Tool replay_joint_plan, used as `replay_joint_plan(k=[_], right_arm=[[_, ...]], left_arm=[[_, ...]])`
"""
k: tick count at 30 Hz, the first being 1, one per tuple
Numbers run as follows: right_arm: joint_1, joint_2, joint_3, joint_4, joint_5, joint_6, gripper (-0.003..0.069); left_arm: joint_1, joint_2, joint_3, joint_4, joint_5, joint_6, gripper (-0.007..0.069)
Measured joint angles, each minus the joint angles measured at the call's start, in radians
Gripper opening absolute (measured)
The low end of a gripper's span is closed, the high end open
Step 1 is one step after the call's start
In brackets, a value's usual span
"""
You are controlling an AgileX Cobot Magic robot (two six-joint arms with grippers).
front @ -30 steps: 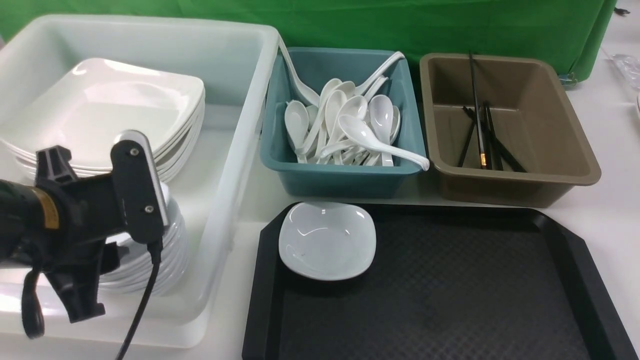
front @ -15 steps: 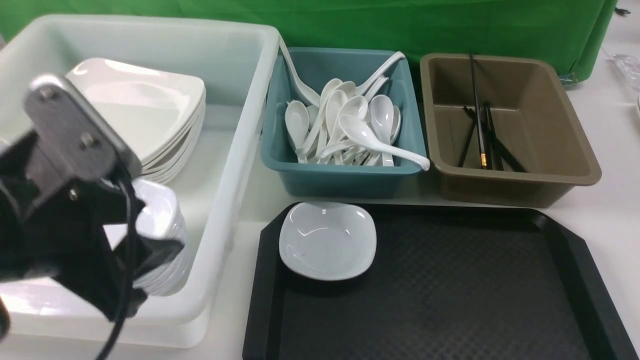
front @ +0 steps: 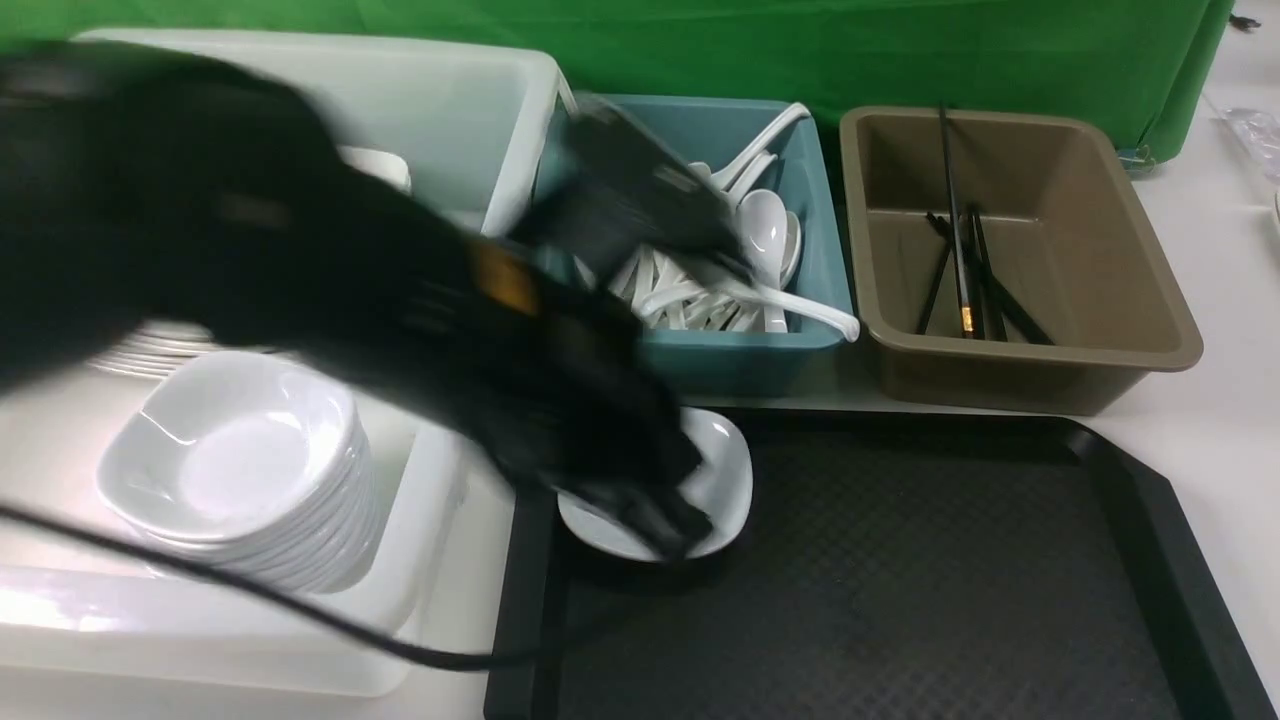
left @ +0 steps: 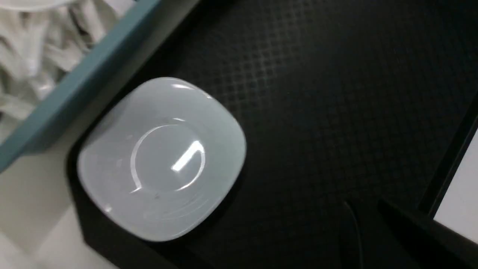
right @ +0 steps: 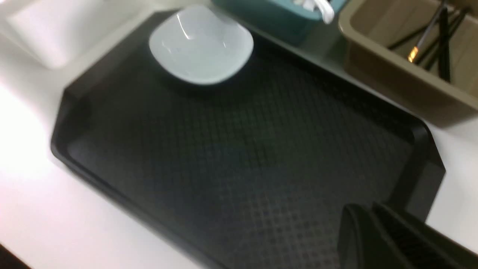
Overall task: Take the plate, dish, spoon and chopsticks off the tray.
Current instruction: Use the left arm to grab a small plate from the dinner plate
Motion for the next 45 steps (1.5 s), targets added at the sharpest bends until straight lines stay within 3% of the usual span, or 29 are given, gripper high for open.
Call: replay_joint_plan(k=[4, 7, 13, 17, 25, 28, 30, 35, 40, 45], right_arm=[[0.0, 0.0, 0.0, -0.003, 0.046, 0.0, 0.0069], [0.0, 0.0, 0.0, -0.007, 0.109, 0.0, 0.0069], [0.0, 0.0, 0.0, -0.008, 0.188, 0.0, 0.0069], [0.0, 0.0, 0.0, -0.008, 0.188, 0.0, 0.0069], [0.0, 0.0, 0.0, -0.008, 0.188, 0.0, 0.0069], [0.0, 0.0, 0.0, -0.008, 0.188, 0.0, 0.0069], [0.0, 0.0, 0.0, -0.008, 0.188, 0.0, 0.0069], [0.0, 0.0, 0.0, -0.008, 0.188, 0.0, 0.0071], [0.0, 0.0, 0.0, -0.008, 0.188, 0.0, 0.0079], [0.0, 0.0, 0.0, -0.008, 0.188, 0.0, 0.0085]], left_arm=[[-0.085, 0.178, -0.1, 0.101, 0.025, -0.111, 0.0122], [-0.108, 0.331, -0.192, 0.192, 0.066, -0.191, 0.0267], [-0.092, 0.483, -0.263, 0.327, 0.044, -0.275, 0.0484], [-0.063, 0.544, -0.268, 0.368, 0.003, -0.314, 0.0526], [-0.037, 0.598, -0.272, 0.376, -0.009, -0.334, 0.0447], [-0.037, 0.599, -0.272, 0.374, -0.009, -0.334, 0.0365], [-0.037, 0.6, -0.273, 0.377, -0.002, -0.334, 0.0218], [-0.043, 0.57, -0.277, 0.334, 0.037, -0.298, 0.0178], [-0.113, 0.454, -0.273, 0.27, 0.111, -0.285, 0.0048], [-0.192, 0.284, -0.272, 0.26, 0.14, -0.245, 0.0023]])
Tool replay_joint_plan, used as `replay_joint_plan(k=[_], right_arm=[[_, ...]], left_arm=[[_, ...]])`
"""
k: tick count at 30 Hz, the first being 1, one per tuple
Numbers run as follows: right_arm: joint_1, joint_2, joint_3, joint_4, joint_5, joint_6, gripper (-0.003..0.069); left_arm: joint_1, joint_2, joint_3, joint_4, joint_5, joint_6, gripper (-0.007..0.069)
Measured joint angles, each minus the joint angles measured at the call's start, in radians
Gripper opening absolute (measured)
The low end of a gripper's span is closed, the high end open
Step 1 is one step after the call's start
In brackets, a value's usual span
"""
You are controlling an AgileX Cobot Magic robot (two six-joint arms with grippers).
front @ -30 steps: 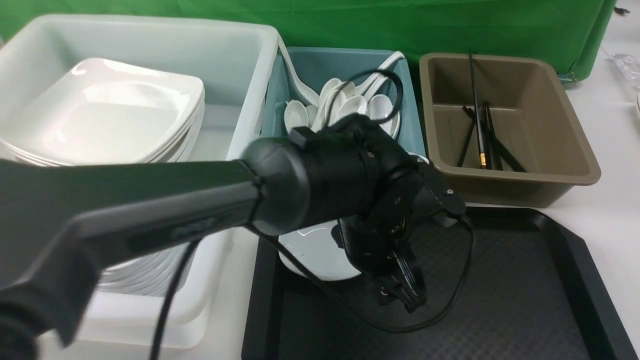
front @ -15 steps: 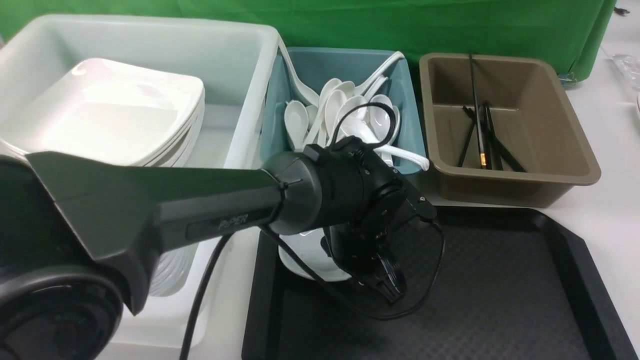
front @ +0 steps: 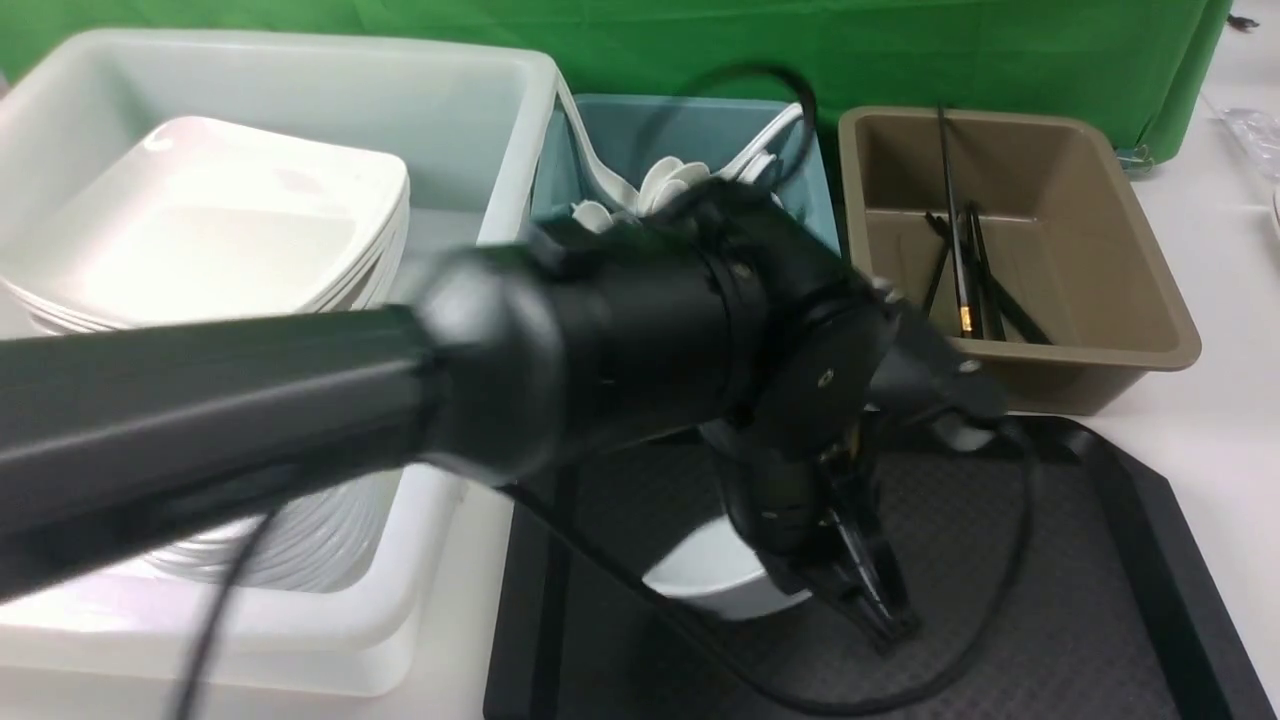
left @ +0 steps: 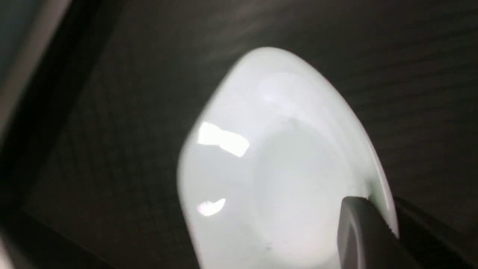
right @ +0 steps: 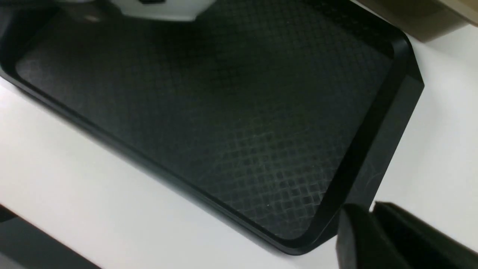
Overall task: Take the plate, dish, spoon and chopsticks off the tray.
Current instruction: Use the left arm to grab a small plate from the dinner plate, then use the left arm to put the small plate into the large storage box on the left
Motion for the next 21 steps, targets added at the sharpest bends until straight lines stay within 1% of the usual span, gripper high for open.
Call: replay_joint_plan(k=[3, 6, 7, 9, 10, 11, 13, 15, 18, 21], right_arm=[[0.0, 0.0, 0.0, 0.0, -0.022, 0.008, 0.0085], [0.0, 0.0, 0.0, 0.001, -0.116, 0.044, 0.0086], [0.0, 0.0, 0.0, 0.001, -0.121, 0.046, 0.0086], [0.0, 0.0, 0.0, 0.002, -0.165, 0.051, 0.0074], [0.0, 0.0, 0.0, 0.003, -0.206, 0.052, 0.0045], [0.0, 0.0, 0.0, 0.003, -0.211, 0.052, 0.0038], [0.0, 0.0, 0.0, 0.004, -0.261, 0.052, 0.0019], [0.0, 0.0, 0.0, 0.004, -0.293, 0.052, 0.0019], [0.0, 0.0, 0.0, 0.004, -0.339, 0.053, 0.0019], [0.0, 0.0, 0.0, 0.004, -0.384, 0.054, 0.0019]], left_arm=[[-0.018, -0.1, 0.0, 0.0, 0.009, 0.038, 0.0022], [-0.019, -0.224, 0.01, 0.017, 0.049, 0.084, 0.0022], [-0.019, -0.238, 0.014, 0.021, 0.051, 0.087, 0.0022], [-0.019, -0.293, 0.037, 0.058, 0.073, 0.1, 0.0022], [-0.018, -0.342, 0.073, 0.105, 0.097, 0.103, 0.0022], [-0.017, -0.349, 0.078, 0.105, 0.101, 0.103, 0.0022], [-0.005, -0.436, 0.15, 0.169, 0.128, 0.11, 0.0022], [0.022, -0.504, 0.212, 0.193, 0.134, 0.118, 0.0022], [0.099, -0.585, 0.287, 0.229, 0.135, 0.129, 0.0022], [0.233, -0.641, 0.357, 0.266, 0.116, 0.188, 0.0022]])
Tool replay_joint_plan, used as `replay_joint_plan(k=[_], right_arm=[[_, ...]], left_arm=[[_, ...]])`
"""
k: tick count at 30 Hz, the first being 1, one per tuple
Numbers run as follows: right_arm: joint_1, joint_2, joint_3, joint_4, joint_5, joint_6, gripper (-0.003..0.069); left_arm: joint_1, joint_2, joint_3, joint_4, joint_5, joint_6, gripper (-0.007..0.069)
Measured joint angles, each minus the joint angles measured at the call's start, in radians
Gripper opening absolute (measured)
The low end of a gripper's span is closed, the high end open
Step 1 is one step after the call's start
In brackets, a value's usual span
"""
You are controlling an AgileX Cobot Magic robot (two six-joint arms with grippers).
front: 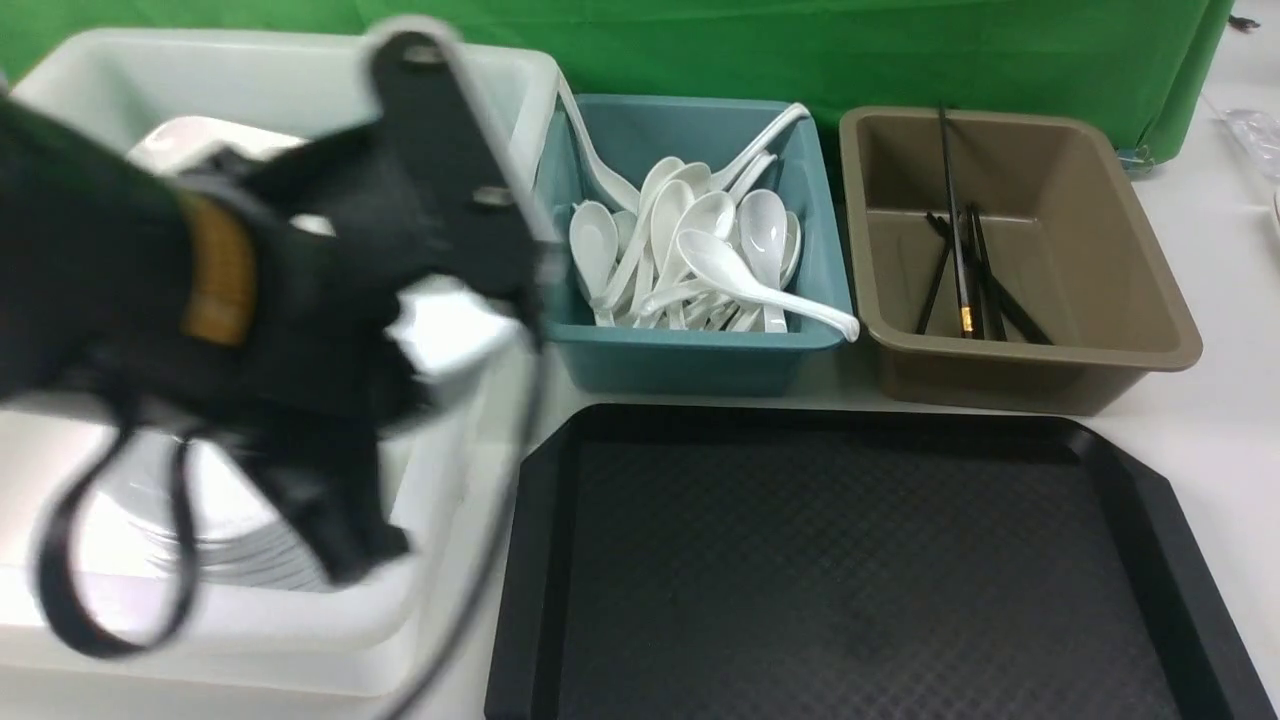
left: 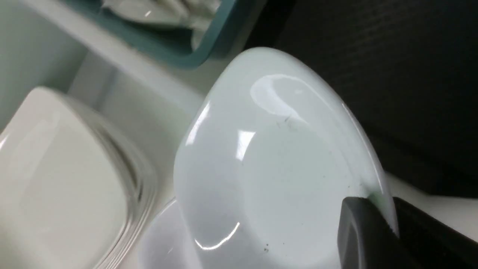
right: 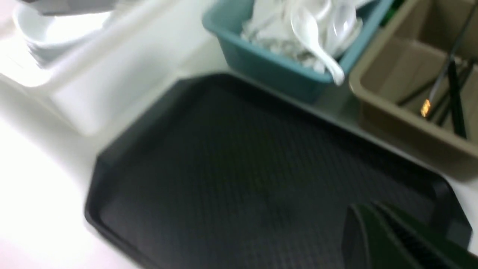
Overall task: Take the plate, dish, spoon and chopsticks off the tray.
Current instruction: Use the left arm to put the small plate into the large storage box on the left
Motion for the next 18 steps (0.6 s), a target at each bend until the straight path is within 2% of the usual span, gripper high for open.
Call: replay_joint_plan(k=[1, 4, 7, 8, 9, 18], right_arm=[[0.0, 0.0, 0.0, 0.001, -0.005, 0.0, 0.0019], [0.0, 0.0, 0.0, 0.004, -0.021, 0.0, 0.002], [0.0, 0.0, 0.0, 0.01, -0.019, -0.001, 0.002], [0.0, 0.0, 0.0, 0.01, -0.02, -0.001, 0.002], [0.0, 0.0, 0.0, 0.021, -0.013, -0.002, 0.002], [0.0, 0.0, 0.0, 0.052, 0.034, -0.037, 0.002]], left_arm=[[0.009, -0.002, 0.005, 0.0, -0.002, 0.0, 0.0022], [0.16, -0.012, 0.091, 0.005, -0.065, 0.117, 0.0022], [0.245, -0.012, 0.158, 0.019, -0.138, 0.146, 0.0022], [0.245, -0.012, 0.164, 0.019, -0.138, 0.148, 0.0022], [0.285, -0.012, 0.208, 0.048, -0.197, 0.157, 0.0022], [0.323, 0.041, 0.312, 0.085, -0.279, 0.186, 0.0037]])
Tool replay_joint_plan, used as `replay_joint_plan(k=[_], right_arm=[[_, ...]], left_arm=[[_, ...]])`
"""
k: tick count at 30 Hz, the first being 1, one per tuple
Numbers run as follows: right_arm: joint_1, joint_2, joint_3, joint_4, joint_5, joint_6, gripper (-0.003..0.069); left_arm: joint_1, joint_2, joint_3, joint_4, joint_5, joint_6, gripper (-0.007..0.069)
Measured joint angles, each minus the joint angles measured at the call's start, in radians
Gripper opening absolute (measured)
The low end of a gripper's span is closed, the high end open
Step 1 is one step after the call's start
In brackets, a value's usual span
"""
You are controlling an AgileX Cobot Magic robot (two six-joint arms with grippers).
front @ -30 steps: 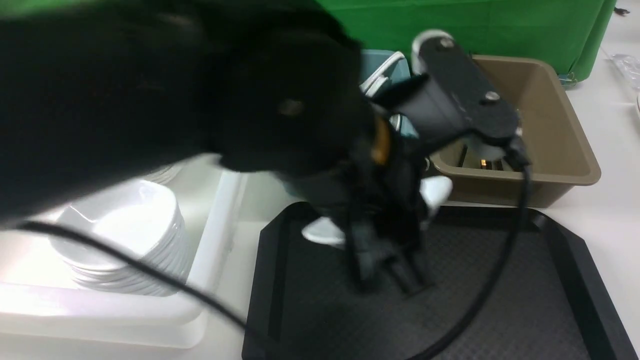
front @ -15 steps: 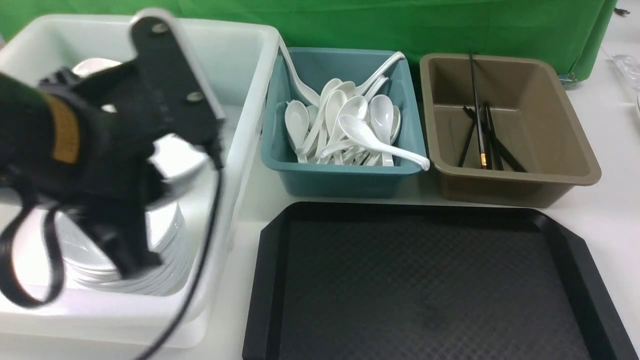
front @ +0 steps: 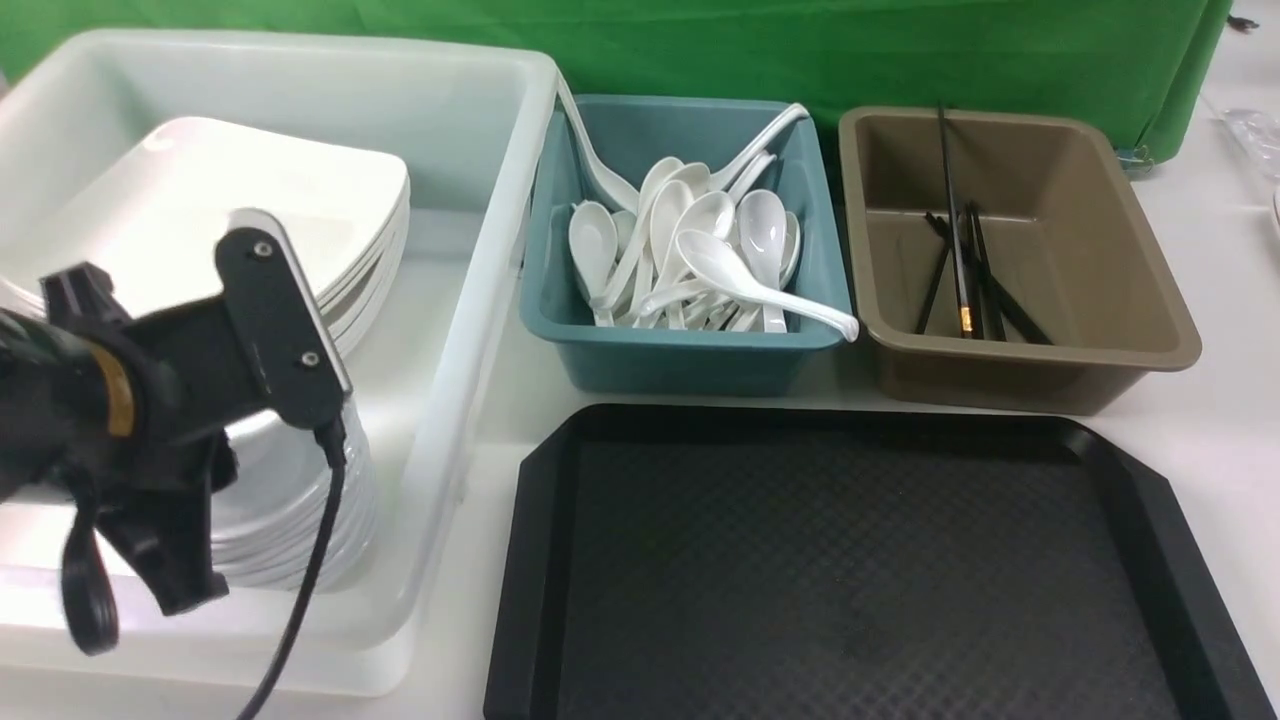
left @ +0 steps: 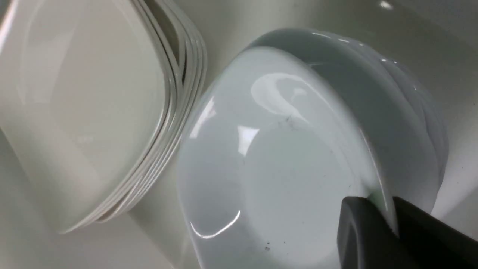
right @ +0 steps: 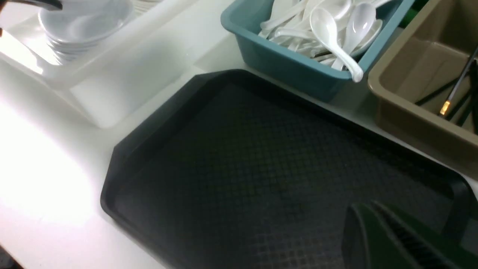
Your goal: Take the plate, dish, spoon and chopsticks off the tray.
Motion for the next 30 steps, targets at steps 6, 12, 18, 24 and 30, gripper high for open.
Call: replay_joint_plan(k=[6, 12, 18, 24, 30], right_arm=[[0.0, 0.0, 0.0, 0.003, 0.006, -0.003, 0.002], [0.0, 0.0, 0.0, 0.023, 0.007, -0.024, 0.002], [0.0, 0.0, 0.0, 0.025, 0.007, -0.03, 0.002], [0.0, 0.0, 0.0, 0.027, 0.011, -0.03, 0.002], [0.0, 0.0, 0.0, 0.027, 0.021, 0.032, 0.002]], left_arm=[[0.013, 0.061, 0.0, 0.024, -0.023, 0.002, 0.021], [0.018, 0.029, 0.0, -0.099, -0.024, -0.028, 0.0429], [0.018, -0.109, 0.0, -0.326, -0.021, -0.035, 0.0566], [0.018, -0.327, 0.001, -0.544, -0.017, -0.122, 0.0477], [0.018, -0.626, 0.177, -0.821, -0.164, -0.006, 0.0048]])
